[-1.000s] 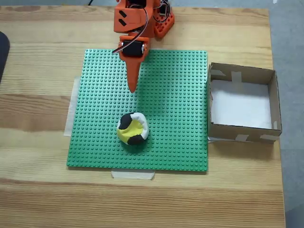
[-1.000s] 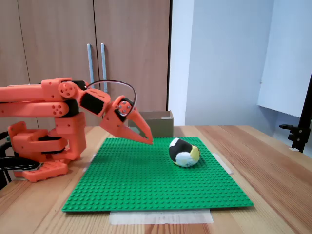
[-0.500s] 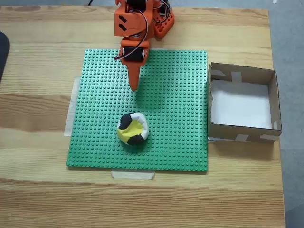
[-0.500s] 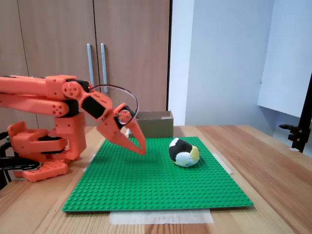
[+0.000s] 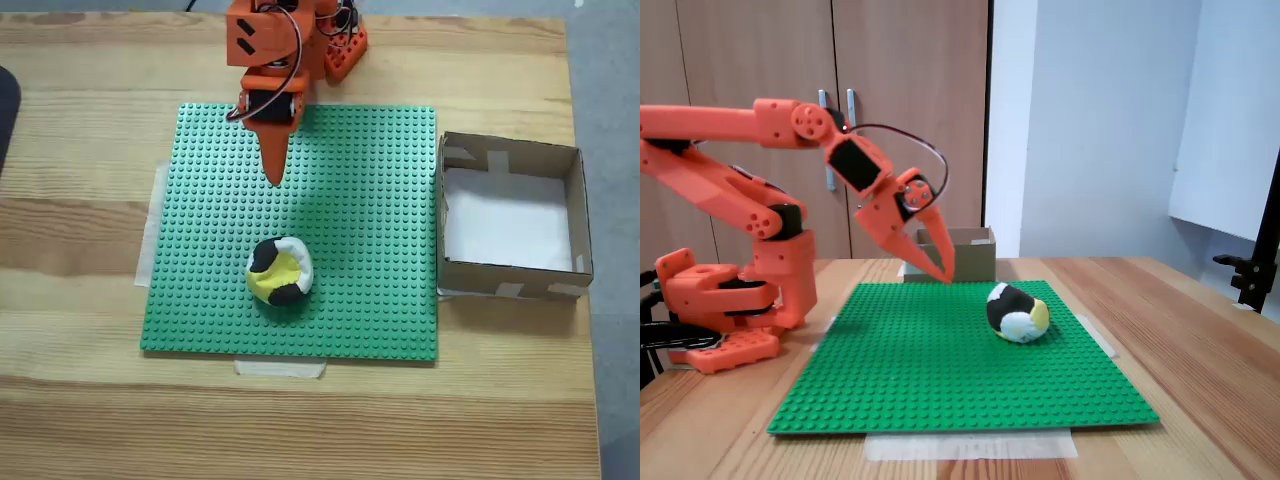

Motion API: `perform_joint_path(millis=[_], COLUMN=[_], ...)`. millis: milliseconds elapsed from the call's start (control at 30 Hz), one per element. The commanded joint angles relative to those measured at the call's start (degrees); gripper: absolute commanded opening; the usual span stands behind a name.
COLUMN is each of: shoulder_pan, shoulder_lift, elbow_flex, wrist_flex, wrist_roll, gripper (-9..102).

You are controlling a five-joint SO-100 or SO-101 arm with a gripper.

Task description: Pick the ball and put it in the box.

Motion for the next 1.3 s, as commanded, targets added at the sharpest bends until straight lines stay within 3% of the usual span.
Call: perform_joint_path(millis=[0,1267], shoulder_pan=[0.18,-0.79], shoulder_lift=[-4.66,-47.72], elbow_flex=[-7.65,-52.82], wrist_flex=[1.49,21.71], wrist_roll=[1.49,2.9], gripper=[-1,-1])
